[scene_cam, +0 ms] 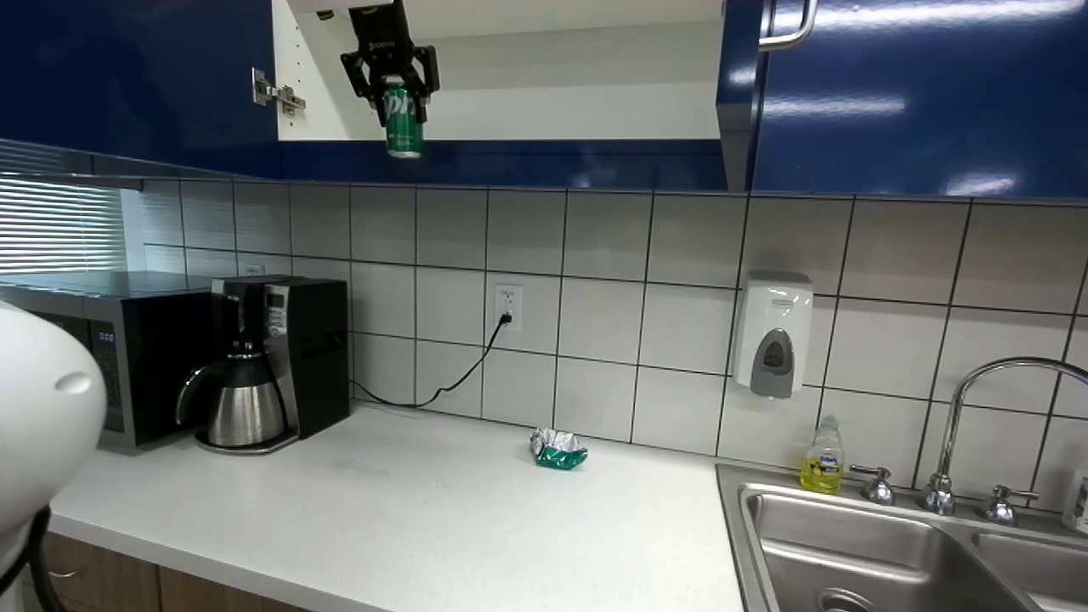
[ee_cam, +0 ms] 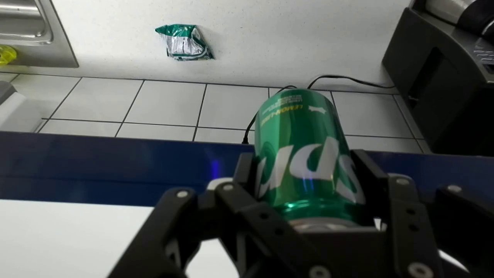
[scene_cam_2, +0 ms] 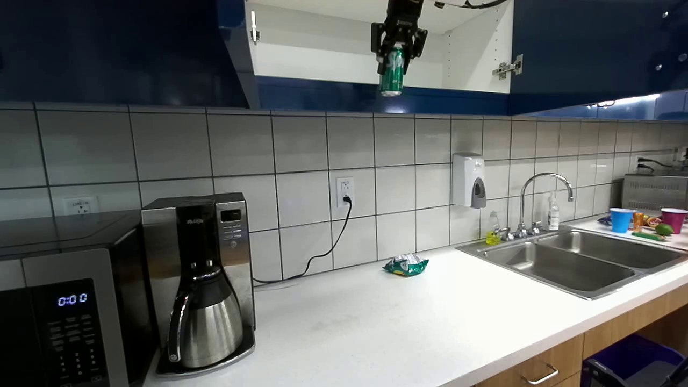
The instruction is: Put the can in the top cabinet
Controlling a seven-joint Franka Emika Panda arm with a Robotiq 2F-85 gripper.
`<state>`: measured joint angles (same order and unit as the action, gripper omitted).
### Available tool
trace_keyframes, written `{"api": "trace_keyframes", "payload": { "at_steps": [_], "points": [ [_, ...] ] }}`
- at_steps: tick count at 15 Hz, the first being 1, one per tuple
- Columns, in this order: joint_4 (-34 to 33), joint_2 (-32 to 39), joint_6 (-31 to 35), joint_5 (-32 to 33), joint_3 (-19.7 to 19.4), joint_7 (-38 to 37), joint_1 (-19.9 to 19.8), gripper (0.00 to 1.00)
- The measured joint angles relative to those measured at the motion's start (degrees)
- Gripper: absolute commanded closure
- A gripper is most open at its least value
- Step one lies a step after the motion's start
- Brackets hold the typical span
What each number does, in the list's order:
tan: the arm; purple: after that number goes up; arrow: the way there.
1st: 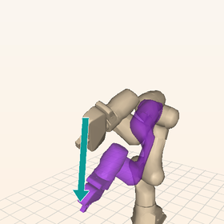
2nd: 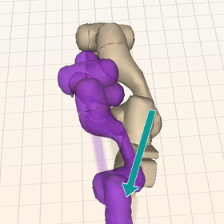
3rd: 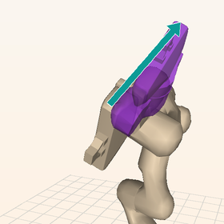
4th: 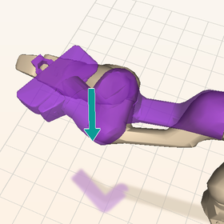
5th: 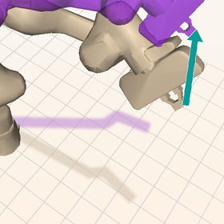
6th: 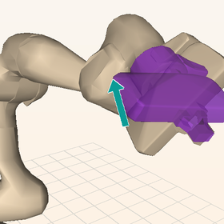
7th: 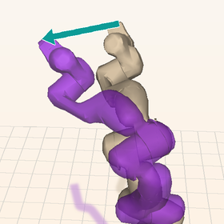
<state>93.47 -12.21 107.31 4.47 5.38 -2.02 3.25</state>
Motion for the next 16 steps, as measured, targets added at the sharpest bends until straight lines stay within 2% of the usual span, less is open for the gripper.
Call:
{"api": "trace_keyframes", "payload": {
  "at_steps": [8,16],
  "points": [
    [-10.8,7.0,-4.3,0.0,0.1,-1.9,0.2,0.6],
    [-20.3,10.5,-10.8,0.2,0.1,-2.9,1.2,0.6]
  ]
}}
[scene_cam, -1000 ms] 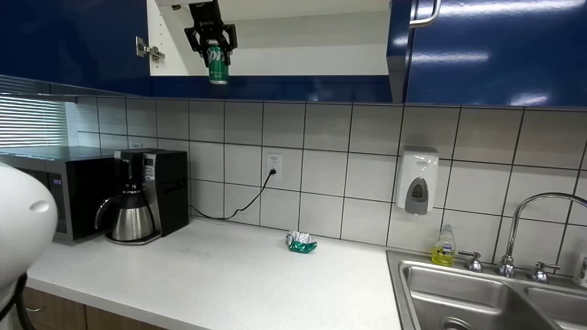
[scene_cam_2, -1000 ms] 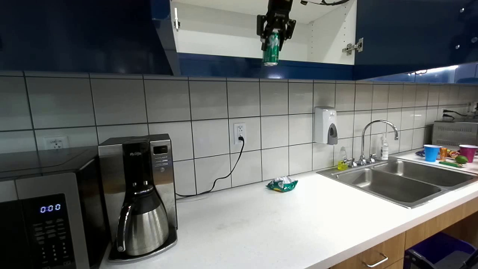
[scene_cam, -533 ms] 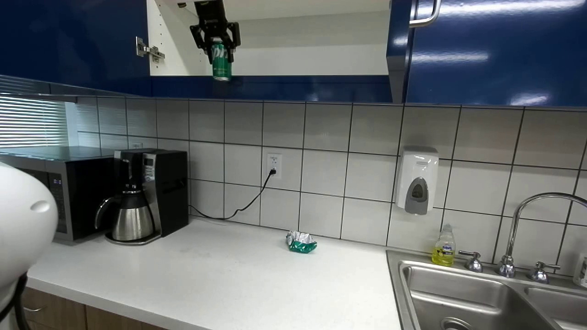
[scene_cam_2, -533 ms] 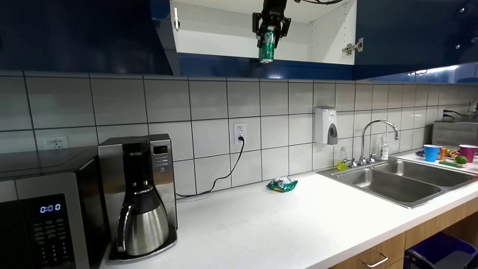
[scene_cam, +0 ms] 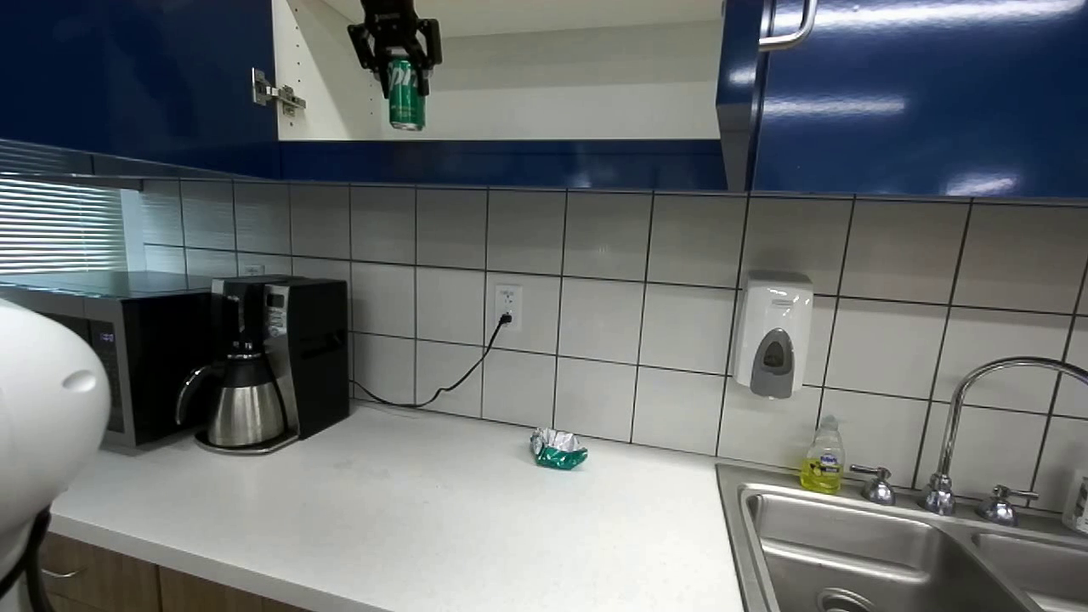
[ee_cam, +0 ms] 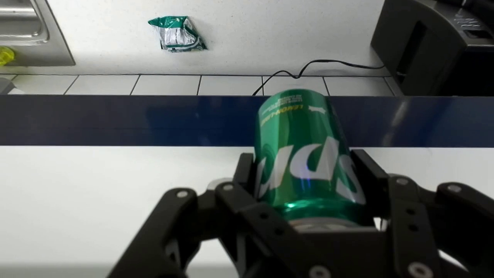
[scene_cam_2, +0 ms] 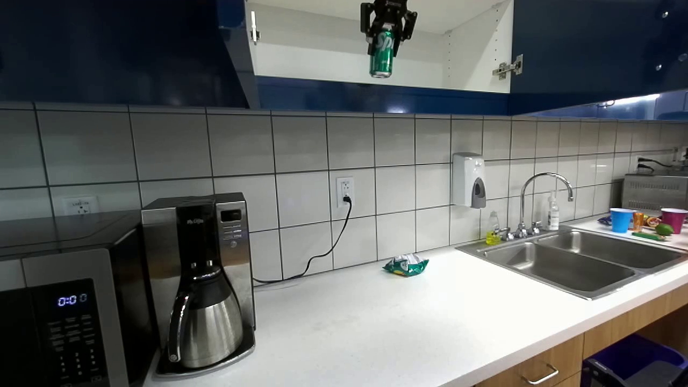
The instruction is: Put the can in the top cabinet
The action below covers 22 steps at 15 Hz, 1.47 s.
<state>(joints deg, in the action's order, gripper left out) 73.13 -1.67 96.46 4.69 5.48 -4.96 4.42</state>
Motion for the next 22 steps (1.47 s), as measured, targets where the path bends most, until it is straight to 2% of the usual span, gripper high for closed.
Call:
{"api": "trace_keyframes", "payload": {
  "at_steps": [21,22],
  "points": [
    [-25.3,18.2,-8.3,1.1,-0.1,-3.9,0.5,0.6],
    [-26.2,18.8,-8.8,1.2,-0.1,-4.0,0.6,0.1]
  ]
}}
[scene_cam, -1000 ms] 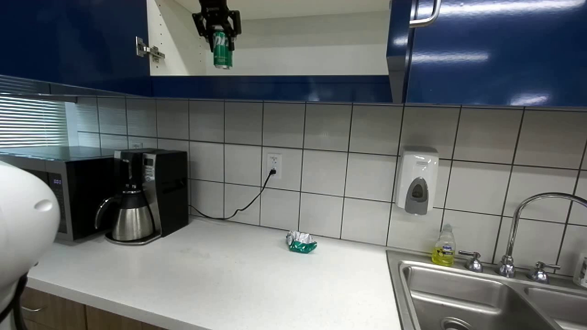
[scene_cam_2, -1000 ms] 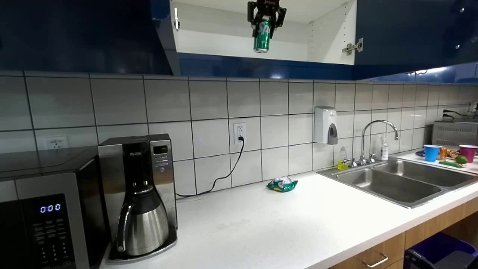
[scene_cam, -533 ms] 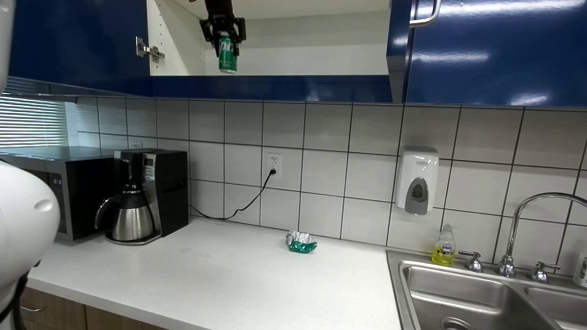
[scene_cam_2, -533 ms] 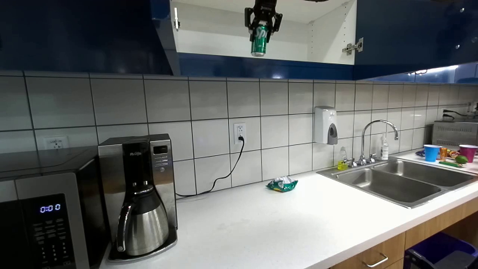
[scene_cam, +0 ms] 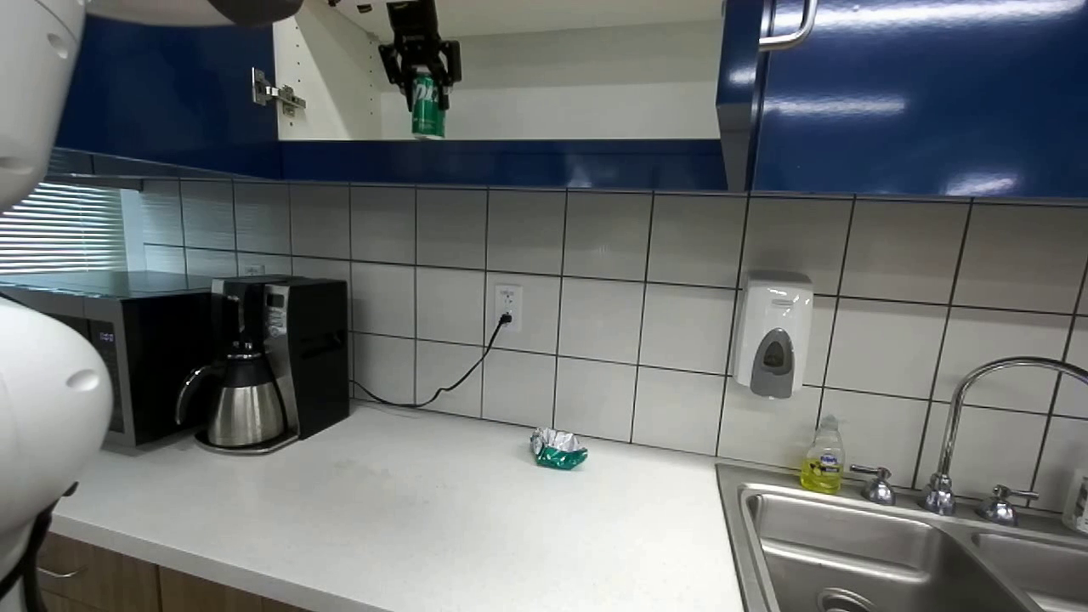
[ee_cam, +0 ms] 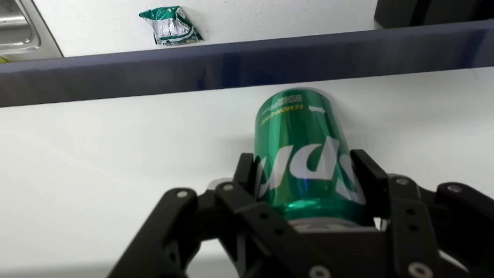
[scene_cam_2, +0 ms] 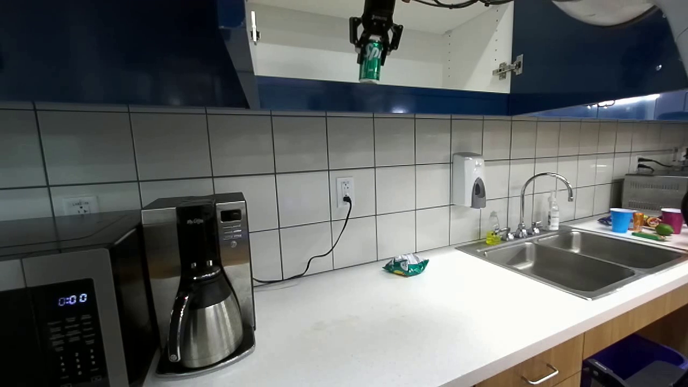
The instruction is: Put the can in the top cabinet
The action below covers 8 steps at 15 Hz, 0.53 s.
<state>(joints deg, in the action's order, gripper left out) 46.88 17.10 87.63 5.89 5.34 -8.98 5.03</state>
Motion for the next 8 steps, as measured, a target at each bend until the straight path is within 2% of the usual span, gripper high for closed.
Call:
{"api": "trace_keyframes", "payload": {
  "at_steps": [1,2,3,8],
  "points": [
    [-0.9,0.5,-0.5,0.1,0.0,-0.1,0.1,0.09],
    [-1.8,1.0,-0.9,0.2,0.0,-0.2,0.2,0.03],
    [-2.6,1.5,-1.1,0.3,0.0,-0.3,0.4,0.0],
    [-5.9,3.0,-2.2,0.8,-0.1,-0.9,0.6,0.0]
  ]
}}
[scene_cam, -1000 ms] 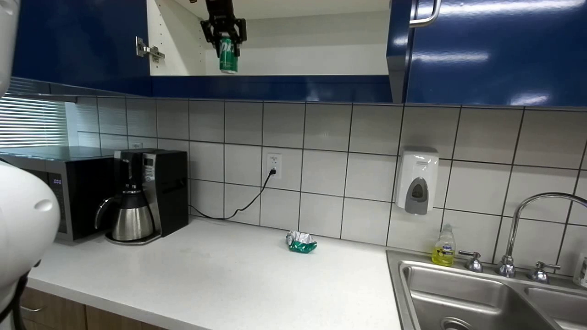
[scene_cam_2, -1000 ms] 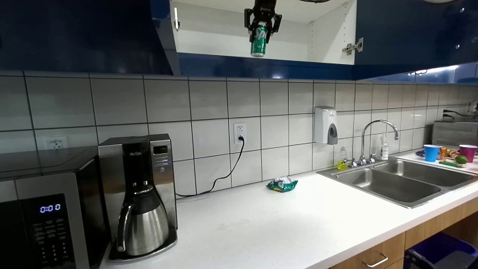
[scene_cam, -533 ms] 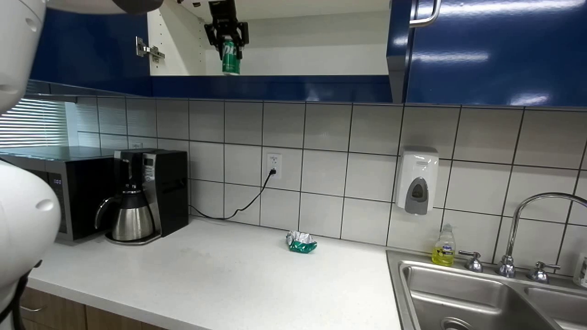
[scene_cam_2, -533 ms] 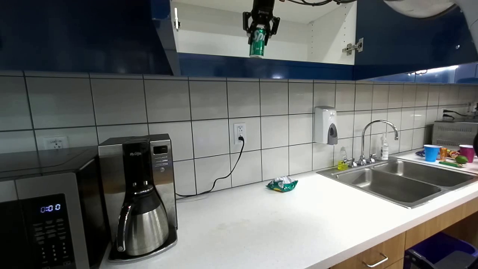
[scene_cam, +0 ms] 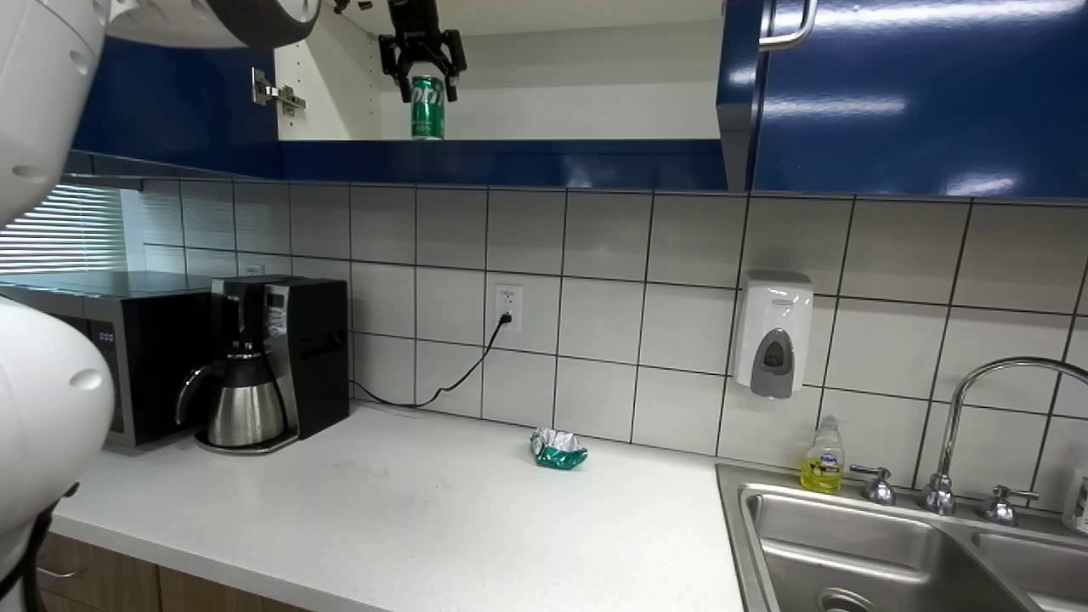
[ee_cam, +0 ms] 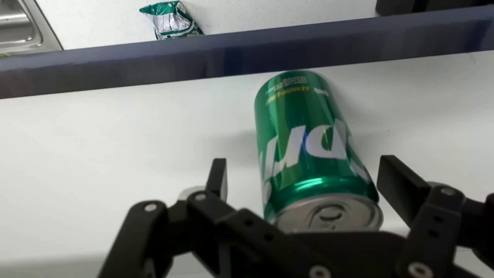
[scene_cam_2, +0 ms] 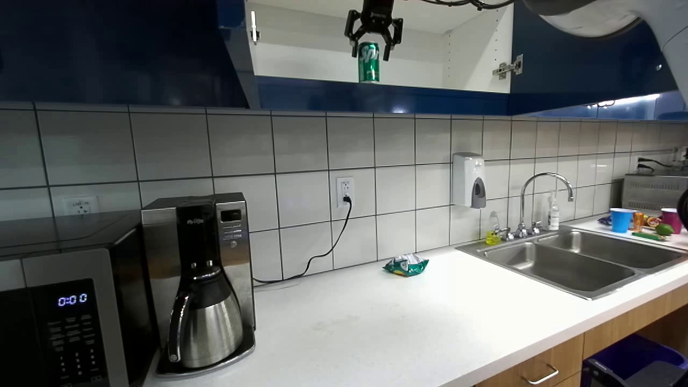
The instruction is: Put the can in the top cabinet
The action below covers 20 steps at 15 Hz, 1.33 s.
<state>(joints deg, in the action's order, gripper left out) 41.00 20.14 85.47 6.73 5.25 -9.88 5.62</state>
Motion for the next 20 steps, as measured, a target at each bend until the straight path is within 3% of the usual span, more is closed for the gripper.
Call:
{"api": "trace_keyframes", "payload": {
  "at_steps": [13,20],
  "points": [
    [-1.2,0.0,-0.8,-0.4,-0.1,0.6,0.0,0.0],
    [1.8,-3.6,-0.8,-2.7,0.1,2.4,-0.2,0.0]
  ]
}}
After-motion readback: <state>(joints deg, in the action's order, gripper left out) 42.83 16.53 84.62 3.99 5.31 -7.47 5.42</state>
